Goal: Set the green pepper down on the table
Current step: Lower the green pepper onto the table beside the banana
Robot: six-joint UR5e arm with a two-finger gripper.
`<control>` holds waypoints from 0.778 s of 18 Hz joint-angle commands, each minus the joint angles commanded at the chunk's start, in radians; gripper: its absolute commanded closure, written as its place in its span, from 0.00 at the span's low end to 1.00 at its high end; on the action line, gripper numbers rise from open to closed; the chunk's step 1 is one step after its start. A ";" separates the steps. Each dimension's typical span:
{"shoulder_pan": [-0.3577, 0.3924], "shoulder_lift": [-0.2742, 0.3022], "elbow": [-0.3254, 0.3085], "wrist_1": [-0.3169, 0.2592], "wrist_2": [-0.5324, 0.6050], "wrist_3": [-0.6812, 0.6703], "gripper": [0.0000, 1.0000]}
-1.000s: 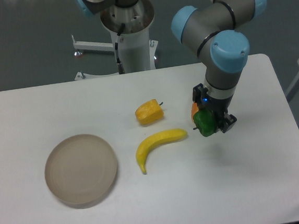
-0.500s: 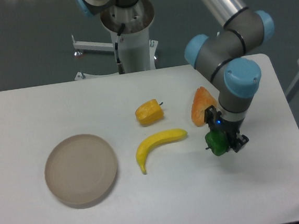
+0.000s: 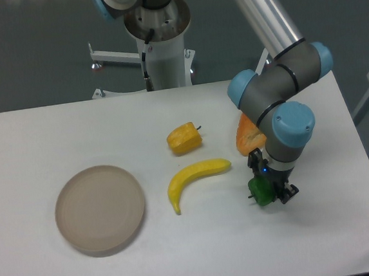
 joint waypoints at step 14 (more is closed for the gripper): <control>-0.067 0.213 0.014 -0.253 0.012 0.000 0.00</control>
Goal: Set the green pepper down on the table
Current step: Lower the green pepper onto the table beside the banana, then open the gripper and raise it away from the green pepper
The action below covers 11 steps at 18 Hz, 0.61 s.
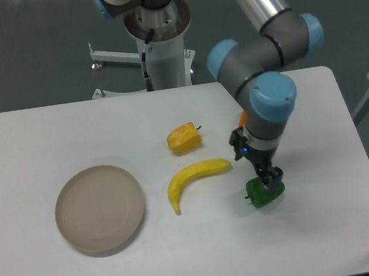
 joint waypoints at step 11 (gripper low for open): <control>0.015 0.028 -0.057 -0.008 0.026 0.014 0.00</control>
